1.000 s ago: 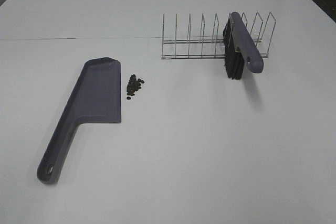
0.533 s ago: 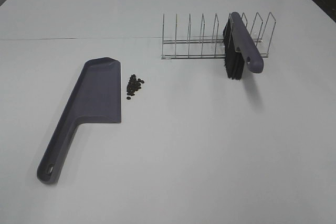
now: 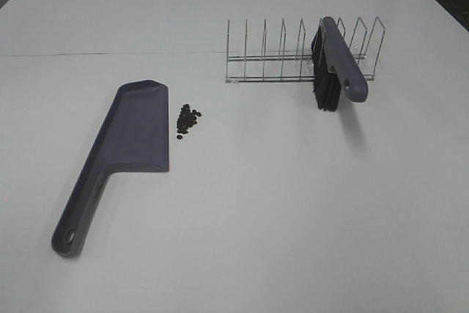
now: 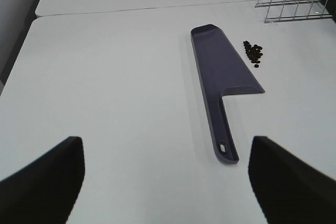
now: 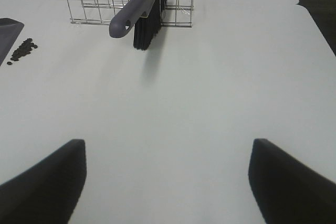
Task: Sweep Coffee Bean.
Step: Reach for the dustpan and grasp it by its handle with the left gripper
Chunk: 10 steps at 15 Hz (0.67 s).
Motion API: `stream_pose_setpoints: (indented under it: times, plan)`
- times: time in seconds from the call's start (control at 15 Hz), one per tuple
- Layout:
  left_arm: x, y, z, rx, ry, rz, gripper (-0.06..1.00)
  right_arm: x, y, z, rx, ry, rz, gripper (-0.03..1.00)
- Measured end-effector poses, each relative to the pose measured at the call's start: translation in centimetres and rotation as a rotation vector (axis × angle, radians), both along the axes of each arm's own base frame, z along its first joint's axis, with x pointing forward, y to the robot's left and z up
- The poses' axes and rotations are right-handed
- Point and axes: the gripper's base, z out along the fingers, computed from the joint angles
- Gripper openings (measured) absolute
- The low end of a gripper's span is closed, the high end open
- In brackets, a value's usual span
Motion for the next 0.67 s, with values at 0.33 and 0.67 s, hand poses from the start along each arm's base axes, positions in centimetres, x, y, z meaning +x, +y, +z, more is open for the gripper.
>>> stream_pose_setpoints:
  times: [0.33, 0.67]
  plan:
    - [0.0, 0.0, 0.0, 0.0, 0.0, 0.0, 0.8, 0.0, 0.0, 0.0, 0.0, 0.0, 0.0, 0.74]
    - [0.0, 0.0, 0.0, 0.0, 0.0, 0.0, 0.8, 0.0, 0.0, 0.0, 0.0, 0.0, 0.0, 0.74]
